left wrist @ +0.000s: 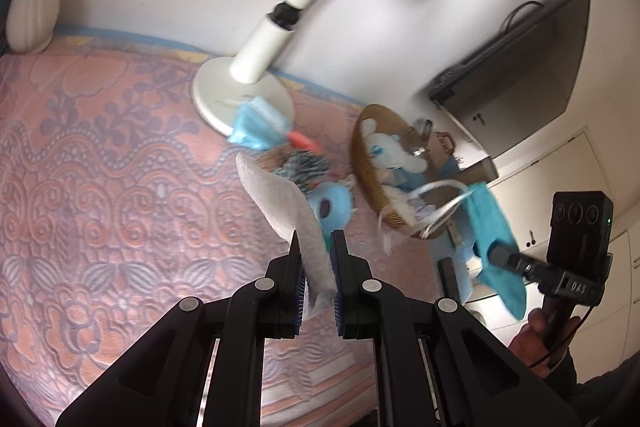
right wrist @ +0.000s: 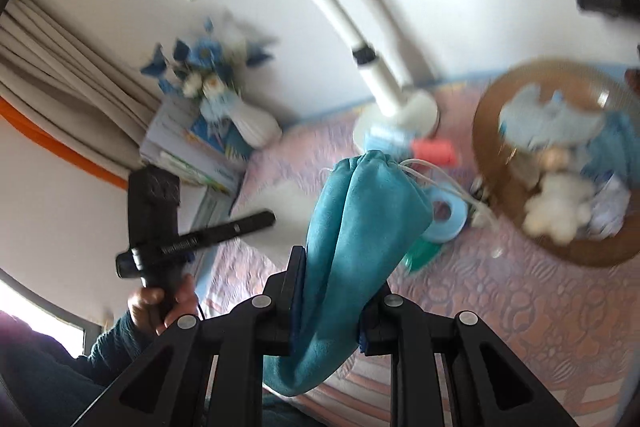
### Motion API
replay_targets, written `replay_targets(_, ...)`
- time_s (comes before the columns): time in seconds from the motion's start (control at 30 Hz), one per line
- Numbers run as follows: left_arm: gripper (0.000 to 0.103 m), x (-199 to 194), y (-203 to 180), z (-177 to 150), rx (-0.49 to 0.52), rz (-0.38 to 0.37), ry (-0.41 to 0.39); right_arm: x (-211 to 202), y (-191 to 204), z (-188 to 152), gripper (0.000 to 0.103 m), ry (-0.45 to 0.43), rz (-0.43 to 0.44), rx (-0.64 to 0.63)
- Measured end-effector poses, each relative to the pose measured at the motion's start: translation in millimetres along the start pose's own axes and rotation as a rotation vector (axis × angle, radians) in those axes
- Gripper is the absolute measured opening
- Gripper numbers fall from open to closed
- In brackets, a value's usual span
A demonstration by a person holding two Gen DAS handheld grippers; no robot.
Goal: Organize soft objects
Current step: 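Lift the white tissue and teal pouch up toward the amber bowl, then open both grippers over the amber bowl to drop tissue and pouch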
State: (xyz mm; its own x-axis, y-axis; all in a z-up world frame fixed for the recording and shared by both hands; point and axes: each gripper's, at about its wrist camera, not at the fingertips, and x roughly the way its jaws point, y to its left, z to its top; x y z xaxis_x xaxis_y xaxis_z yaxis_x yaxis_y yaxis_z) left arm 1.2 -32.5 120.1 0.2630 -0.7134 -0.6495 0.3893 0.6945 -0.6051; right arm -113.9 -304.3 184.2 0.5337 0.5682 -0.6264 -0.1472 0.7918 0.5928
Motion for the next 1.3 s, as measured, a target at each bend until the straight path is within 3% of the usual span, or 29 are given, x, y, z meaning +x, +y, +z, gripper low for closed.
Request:
replay_targets(0.23, 0.008, 3.3, -50.4, 20.6, 0.094, -0.033, -0.008, -46.4, 0.2, 18.4, 0.020, -0.087, -0.059, -0.051)
replay_targets(0.6, 0.008, 54.1, -183.6, 80.3, 0.326, -0.116, -0.045, -121.3, -41.5, 59.9, 0.020, -0.203, -0.250, -0.148)
replay_targets(0.7, 0.008, 81.1, -217.5, 89.8, 0.399, -0.094, -0.043, -133.6, -55.8, 74.9, 0.020, -0.216, -0.337, -0.178)
replay_targets(0.83, 0.011, 126.7, -244.1, 100.4, 0.457, -0.037, -0.021, -130.8, -80.6, 98.1, 0.021, -0.193, -0.368, -0.184)
replay_targets(0.87, 0.021, 136.1, -245.5, 101.0, 0.463, -0.014, -0.010, -124.2, -90.2, 103.5, 0.024, -0.175, -0.356, -0.179)
replay_targets(0.9, 0.029, 151.0, -246.5, 101.9, 0.464, 0.025, 0.013, -116.6, -100.3, 107.6, 0.037, -0.151, -0.346, -0.169)
replay_targets(0.93, 0.038, 163.2, -245.1, 101.2, 0.459, 0.065, 0.030, -104.0, -115.9, 111.8, 0.066, -0.113, -0.359, -0.139)
replay_targets(0.97, 0.040, 172.7, -242.0, 98.8, 0.446, 0.098, 0.047, -95.9, -127.2, 112.9, 0.078, -0.086, -0.384, -0.110)
replay_targets(1.0, 0.040, 178.8, -237.2, 97.2, 0.432, 0.122, 0.065, -88.8, -138.2, 112.1, 0.083, -0.065, -0.398, -0.087)
replay_targets(1.13, 0.041, 195.4, -209.7, 83.5, 0.361, 0.206, 0.161, -77.3, -176.1, 93.9, 0.083, 0.022, -0.407, -0.016)
replay_targets(1.23, 0.041, 192.7, -198.1, 71.4, 0.321, 0.180, 0.192, -80.8, -187.2, 79.8, 0.083, 0.048, -0.412, 0.001)
replay_targets(1.3, 0.041, 188.6, -191.9, 68.4, 0.274, 0.125, 0.186, -81.2, -194.3, 71.4, 0.083, 0.067, -0.406, 0.019)
